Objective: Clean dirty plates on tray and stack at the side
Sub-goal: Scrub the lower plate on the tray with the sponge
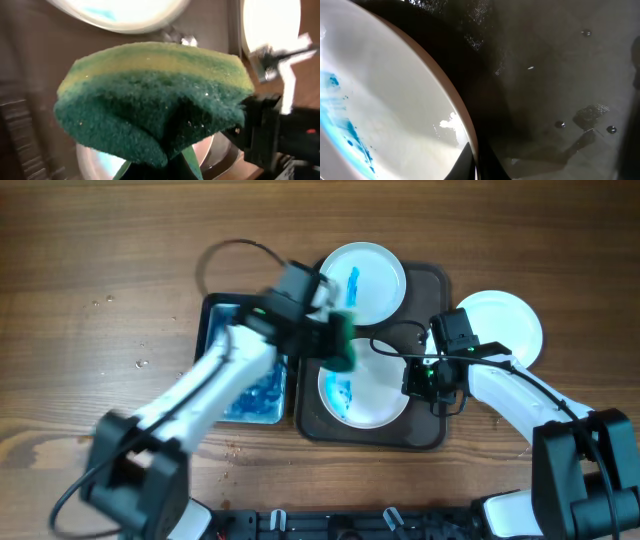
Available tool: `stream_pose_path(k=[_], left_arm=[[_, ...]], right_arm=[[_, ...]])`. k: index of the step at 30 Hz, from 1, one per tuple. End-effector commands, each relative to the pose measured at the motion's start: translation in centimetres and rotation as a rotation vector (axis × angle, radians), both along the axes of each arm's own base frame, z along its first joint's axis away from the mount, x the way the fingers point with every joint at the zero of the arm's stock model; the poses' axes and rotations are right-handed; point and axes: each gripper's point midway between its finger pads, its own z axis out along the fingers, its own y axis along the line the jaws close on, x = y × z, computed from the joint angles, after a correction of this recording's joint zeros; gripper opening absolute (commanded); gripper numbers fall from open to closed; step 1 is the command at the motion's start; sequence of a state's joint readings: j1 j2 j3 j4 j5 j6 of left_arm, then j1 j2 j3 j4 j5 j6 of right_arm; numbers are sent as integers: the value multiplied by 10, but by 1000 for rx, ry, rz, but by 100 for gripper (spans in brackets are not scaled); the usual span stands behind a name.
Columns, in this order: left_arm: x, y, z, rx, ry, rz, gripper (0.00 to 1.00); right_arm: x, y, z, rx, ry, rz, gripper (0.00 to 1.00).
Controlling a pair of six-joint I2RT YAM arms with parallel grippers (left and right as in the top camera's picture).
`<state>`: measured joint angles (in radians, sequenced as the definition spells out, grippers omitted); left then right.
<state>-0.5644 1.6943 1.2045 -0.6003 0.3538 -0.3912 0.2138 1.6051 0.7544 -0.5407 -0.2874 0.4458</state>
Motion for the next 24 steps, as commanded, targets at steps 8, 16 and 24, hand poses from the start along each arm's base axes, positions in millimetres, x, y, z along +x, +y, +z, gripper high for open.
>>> stream_pose_path(k=[8,16,24], left_arm=[[-29,-27,-113,156,178,20,4],[-3,77,-126,567,121,191,4],[-2,52,-119,370,209,134,4]], right_arm=[[-10,-27,-16,-145,41,-47,4],[-11,-27,-16,-146,43,-47,4],[-11,-27,-16,-146,43,-43,4]])
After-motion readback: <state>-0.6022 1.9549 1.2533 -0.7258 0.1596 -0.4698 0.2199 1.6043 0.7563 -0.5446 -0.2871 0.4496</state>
